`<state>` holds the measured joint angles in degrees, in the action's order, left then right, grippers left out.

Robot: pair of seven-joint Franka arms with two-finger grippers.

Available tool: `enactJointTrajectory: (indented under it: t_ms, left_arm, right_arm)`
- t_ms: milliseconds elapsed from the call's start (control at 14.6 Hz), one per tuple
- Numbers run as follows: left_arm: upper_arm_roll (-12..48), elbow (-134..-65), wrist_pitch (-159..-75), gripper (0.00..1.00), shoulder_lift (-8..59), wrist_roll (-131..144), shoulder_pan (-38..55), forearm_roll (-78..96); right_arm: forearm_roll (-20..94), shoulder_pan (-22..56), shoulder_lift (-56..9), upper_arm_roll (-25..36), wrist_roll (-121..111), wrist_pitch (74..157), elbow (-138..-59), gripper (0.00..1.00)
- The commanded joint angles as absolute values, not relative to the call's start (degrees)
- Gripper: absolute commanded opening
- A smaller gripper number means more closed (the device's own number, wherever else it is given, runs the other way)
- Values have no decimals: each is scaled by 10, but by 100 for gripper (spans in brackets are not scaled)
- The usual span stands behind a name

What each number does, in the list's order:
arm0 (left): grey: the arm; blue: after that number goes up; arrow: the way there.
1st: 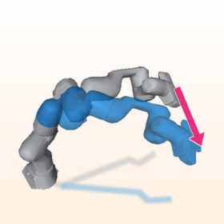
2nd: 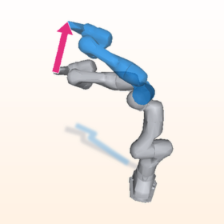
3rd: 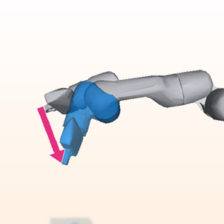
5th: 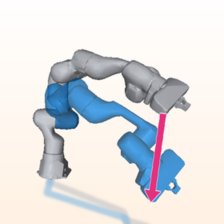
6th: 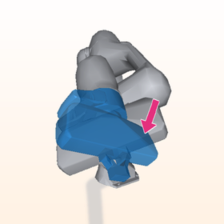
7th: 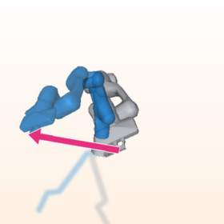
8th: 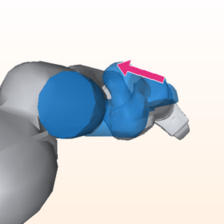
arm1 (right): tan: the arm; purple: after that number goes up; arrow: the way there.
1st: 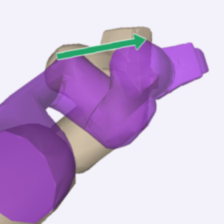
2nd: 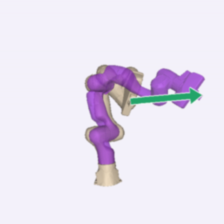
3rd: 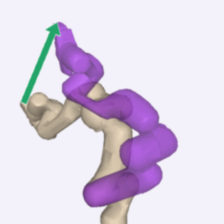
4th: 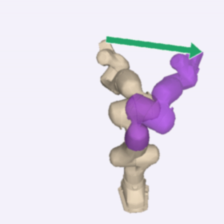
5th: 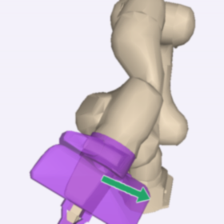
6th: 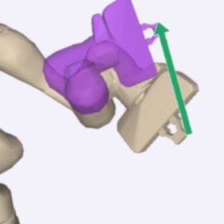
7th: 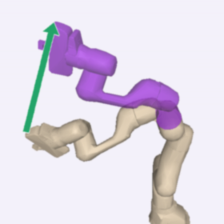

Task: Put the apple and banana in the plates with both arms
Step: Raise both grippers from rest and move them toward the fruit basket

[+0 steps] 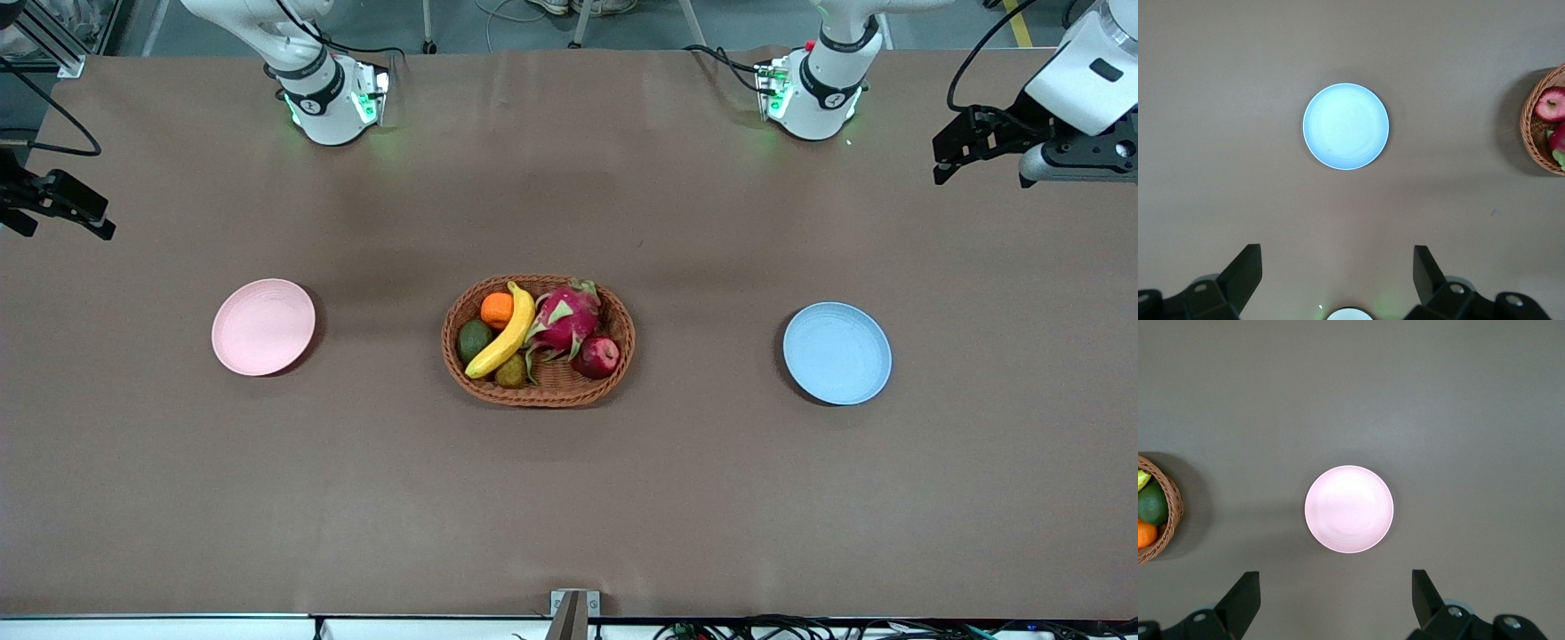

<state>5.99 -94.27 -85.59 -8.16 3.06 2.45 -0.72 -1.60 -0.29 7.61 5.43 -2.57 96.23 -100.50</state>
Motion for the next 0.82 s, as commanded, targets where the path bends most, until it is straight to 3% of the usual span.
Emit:
enactJointTrajectory:
  t_ms: [0,137,411,754]
  left_arm:
    - [58,-927,-846,100,-78,13,19,-8]
    - [59,-920,-846,100,-74,15,20,-8]
    - [74,-868,-853,100,1,25,33,-4]
    - [141,-871,-942,100,77,120,37,-7]
  right_arm:
    - [-22,-5,85,53,-20,955,-1008,100]
    - [-22,-4,85,52,-20,955,-1008,100]
    - [-22,-4,85,51,-20,955,-1007,100]
    - [-22,-2,83,49,-20,975,-1009,100]
